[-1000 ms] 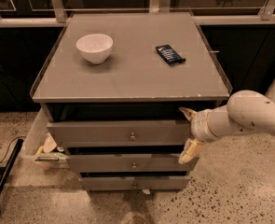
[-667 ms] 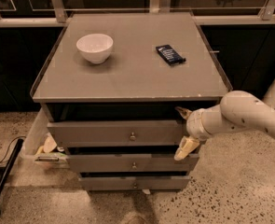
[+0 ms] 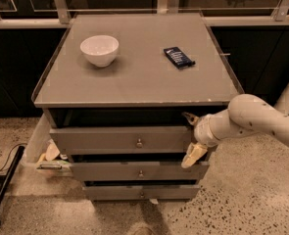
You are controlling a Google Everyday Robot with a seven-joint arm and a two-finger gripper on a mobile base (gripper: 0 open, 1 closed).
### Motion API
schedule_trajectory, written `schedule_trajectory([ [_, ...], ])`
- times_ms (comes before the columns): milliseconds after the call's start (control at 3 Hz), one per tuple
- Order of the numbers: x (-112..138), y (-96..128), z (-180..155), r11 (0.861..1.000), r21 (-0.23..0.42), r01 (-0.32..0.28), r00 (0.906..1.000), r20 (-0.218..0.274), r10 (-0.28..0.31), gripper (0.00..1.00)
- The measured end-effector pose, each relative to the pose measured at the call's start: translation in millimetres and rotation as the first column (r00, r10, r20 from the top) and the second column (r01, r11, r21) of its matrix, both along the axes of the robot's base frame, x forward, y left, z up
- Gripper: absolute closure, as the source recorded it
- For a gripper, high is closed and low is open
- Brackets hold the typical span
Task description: Open top drawer
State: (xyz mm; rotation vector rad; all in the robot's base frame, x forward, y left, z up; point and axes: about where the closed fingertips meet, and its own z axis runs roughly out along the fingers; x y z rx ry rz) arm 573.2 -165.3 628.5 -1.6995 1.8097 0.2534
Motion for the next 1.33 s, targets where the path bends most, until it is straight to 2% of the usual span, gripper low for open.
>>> schedule_trajectory([
  [333, 0.0, 0.0, -0.1, 1.0, 0.0, 0.0, 1.0, 0.0, 0.0, 0.19],
  [1333, 4.0, -0.1, 14.0, 1.0, 0.0, 0.0, 1.0, 0.0, 0.0, 0.88],
])
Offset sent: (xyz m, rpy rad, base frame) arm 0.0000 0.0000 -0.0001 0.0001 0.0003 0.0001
